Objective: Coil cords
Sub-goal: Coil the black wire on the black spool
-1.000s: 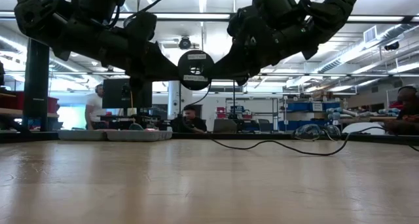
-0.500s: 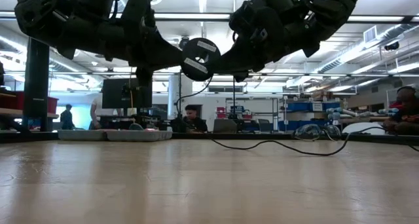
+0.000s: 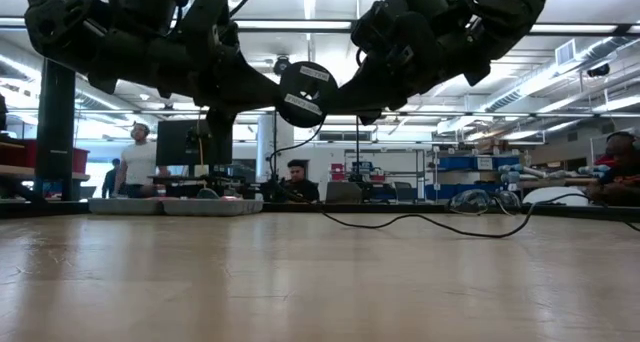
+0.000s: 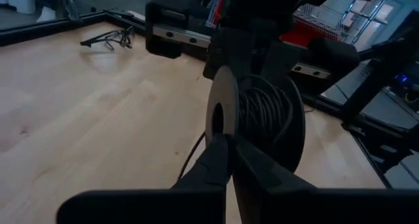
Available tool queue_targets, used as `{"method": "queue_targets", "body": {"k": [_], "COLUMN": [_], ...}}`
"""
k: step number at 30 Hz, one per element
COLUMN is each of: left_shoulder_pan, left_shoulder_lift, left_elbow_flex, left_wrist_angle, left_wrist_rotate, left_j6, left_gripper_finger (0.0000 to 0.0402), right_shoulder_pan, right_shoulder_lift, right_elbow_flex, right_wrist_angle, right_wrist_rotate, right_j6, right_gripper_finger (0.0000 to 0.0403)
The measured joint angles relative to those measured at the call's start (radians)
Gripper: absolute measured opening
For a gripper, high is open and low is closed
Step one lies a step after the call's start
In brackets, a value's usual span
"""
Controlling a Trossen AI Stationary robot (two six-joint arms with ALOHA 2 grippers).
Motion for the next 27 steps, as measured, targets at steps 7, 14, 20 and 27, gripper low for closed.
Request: {"method": "queue_targets", "body": {"k": [7, 14, 20, 27], "left_shoulder_pan": [0.008, 0.014, 0.026, 0.027], "left_shoulder_lift": [0.0, 0.0, 0.001, 0.007], "left_elbow_flex": [-0.001, -0.002, -0.003, -0.003], "left_wrist_angle": [-0.01, -0.017, -0.019, -0.022], "left_wrist_rotate": [0.014, 0.025, 0.031, -0.003], "left_j6": [-0.014, -0.02, -0.023, 0.004], "left_gripper_finger": [0.0015, 0.0023, 0.004, 0.0039], "right_shoulder_pan": [0.0, 0.0, -0.001, -0.001], "right_shoulder_lift": [0.0, -0.001, -0.002, -0.003], "right_elbow_flex": [0.001, 0.001, 0.002, 0.006], "right_wrist_angle": [0.0, -0.001, 0.0, 0.021], "right_wrist_rotate": [0.001, -0.001, 0.002, 0.009], "right_j6": [0.0, 0.0, -0.001, -0.001], "right_gripper_finger": [0.0, 0.0, 0.0, 0.0]}}
